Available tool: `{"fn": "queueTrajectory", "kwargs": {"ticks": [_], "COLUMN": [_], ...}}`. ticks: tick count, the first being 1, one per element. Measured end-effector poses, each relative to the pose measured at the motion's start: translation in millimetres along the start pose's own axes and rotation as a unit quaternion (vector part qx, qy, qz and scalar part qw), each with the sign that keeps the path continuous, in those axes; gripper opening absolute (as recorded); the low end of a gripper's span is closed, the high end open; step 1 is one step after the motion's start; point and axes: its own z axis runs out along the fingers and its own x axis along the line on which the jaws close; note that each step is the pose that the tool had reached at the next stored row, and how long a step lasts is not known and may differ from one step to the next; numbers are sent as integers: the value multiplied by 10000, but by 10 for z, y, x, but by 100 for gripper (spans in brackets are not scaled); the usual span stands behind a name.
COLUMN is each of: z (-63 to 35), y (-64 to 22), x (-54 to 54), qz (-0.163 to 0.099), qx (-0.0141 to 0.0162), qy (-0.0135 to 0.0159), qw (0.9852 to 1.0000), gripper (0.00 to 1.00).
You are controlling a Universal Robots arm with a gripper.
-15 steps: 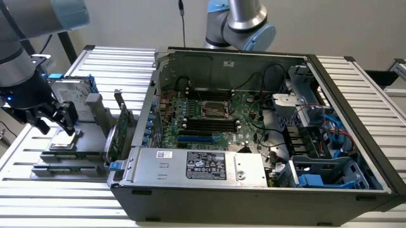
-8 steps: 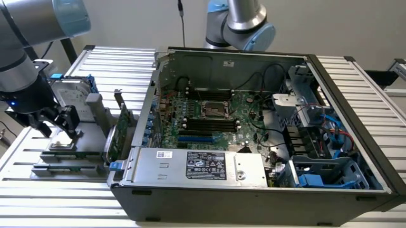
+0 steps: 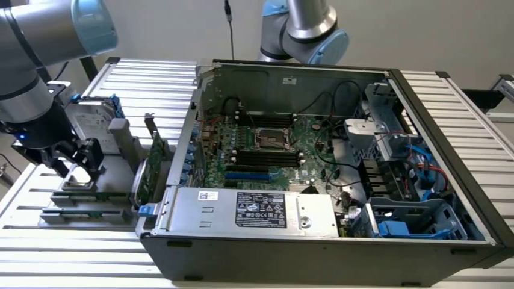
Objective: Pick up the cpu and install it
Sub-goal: 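Pick up the cpu and move it towards the insertion slot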
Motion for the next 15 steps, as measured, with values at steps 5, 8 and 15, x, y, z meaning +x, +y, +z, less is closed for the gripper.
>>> {"fn": "queueTrajectory", "kwargs": {"ticks": [5, 8, 15], "z": [10, 13, 56], "y": [32, 49, 65], "x": [8, 23, 49], "qz": [-6, -19, -69], "qx": [-1, 0, -2], "qy": [-1, 1, 0], "qw": [10000, 10000, 10000], "gripper": [67, 67, 67]}}
